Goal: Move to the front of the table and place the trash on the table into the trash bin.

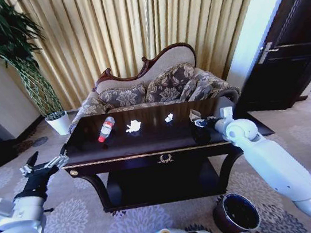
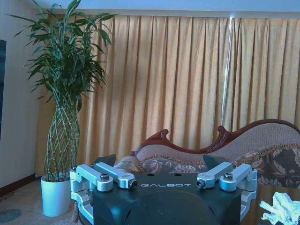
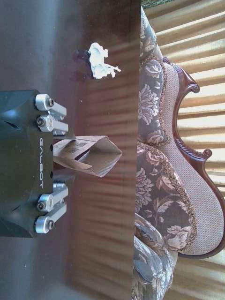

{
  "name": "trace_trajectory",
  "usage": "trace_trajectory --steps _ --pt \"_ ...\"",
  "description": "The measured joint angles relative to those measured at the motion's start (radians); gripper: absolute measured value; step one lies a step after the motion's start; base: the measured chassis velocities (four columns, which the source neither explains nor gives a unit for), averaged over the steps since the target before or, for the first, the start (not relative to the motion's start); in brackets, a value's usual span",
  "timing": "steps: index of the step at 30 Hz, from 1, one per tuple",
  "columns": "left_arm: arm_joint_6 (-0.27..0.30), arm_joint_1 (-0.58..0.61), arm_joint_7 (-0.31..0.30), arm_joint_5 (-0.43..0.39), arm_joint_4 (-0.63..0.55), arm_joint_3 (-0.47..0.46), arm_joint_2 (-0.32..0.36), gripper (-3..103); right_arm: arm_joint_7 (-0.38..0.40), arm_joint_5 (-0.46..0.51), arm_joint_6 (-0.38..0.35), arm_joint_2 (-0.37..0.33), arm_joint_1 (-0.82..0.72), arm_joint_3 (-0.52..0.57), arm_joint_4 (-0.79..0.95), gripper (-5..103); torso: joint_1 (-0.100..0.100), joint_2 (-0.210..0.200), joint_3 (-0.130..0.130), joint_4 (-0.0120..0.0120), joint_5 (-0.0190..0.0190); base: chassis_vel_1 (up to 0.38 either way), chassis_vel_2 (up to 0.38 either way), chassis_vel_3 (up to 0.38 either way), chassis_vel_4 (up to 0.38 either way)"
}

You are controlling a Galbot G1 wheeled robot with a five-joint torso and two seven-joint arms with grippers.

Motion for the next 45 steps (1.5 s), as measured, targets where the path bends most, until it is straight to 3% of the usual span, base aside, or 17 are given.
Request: trace_trajectory --steps 2,4,6,7,12,31,33,34,36,37,39,45 --pt "0.000 0.000 0.000 0.001 0.000 0.001 -0.001 100 -0.005 0.000 0.001 -0.001 0.000 0.001 -0.002 33 0.000 0.000 0.000 0.0000 0.0000 0.000 0.000 0.000 0.000" --pt "0.000 0.000 0.000 0.001 0.000 0.001 -0.001 100 -0.007 0.000 0.001 -0.001 0.000 0.002 -0.003 33 0.000 0.000 0.000 0.0001 0.0000 0.000 0.000 0.000 0.000" --pt "0.000 0.000 0.000 0.001 0.000 0.001 -0.001 100 -0.018 -0.001 0.002 -0.005 -0.001 0.007 -0.005 22 0.000 0.000 0.000 0.0001 0.0000 0.000 0.000 0.000 0.000" --pt "0.000 0.000 0.000 0.001 0.000 0.001 -0.001 100 -0.018 -0.001 0.002 -0.005 -0.001 0.007 -0.005 22 0.000 0.000 0.000 0.0001 0.0000 0.000 0.000 0.000 0.000" --pt "-0.001 -0.001 0.001 0.002 0.001 0.000 0.000 100 -0.024 -0.002 0.009 -0.007 -0.010 0.013 -0.002 3 0.000 0.000 0.000 0.0000 0.0000 0.000 0.000 0.000 0.000" --pt "-0.002 -0.001 0.001 0.001 -0.001 0.000 0.001 100 -0.049 0.000 0.056 -0.014 -0.055 0.057 0.027 0 0.000 0.000 0.000 0.0001 0.0001 0.000 0.000 0.000 0.000" --pt "-0.002 0.000 0.001 0.001 -0.001 -0.001 -0.001 100 -0.071 -0.006 0.123 -0.013 -0.070 0.075 0.033 0 0.000 0.000 0.000 0.0002 0.0001 0.000 0.000 0.000 0.000" --pt "-0.002 0.000 0.001 0.001 -0.001 -0.001 -0.001 100 -0.071 -0.006 0.123 -0.013 -0.070 0.075 0.033 0 0.000 0.000 0.000 0.0002 0.0001 0.000 0.000 0.000 0.000" --pt "-0.002 0.000 0.001 0.001 -0.001 0.002 -0.005 100 -0.121 -0.038 0.250 -0.018 -0.111 0.111 0.048 0 0.000 0.000 0.000 0.0001 0.0001 0.000 0.000 0.000 0.000" --pt "-0.002 0.000 0.001 0.001 -0.001 0.002 -0.005 100 -0.121 -0.038 0.250 -0.018 -0.111 0.111 0.048 0 0.000 0.000 0.000 0.0001 0.0001 0.000 0.000 0.000 0.000" --pt "-0.003 -0.003 0.002 0.002 -0.001 0.010 -0.009 100 -0.130 -0.047 0.341 -0.021 -0.158 0.150 0.077 0 0.000 0.000 0.000 0.0000 0.0001 0.000 0.000 0.000 0.000" --pt "-0.006 -0.018 0.002 0.003 0.013 0.016 -0.003 100 -0.108 -0.082 0.402 -0.007 -0.305 0.297 0.160 0 0.000 0.000 0.000 0.0000 0.0001 0.000 0.000 0.000 0.000"
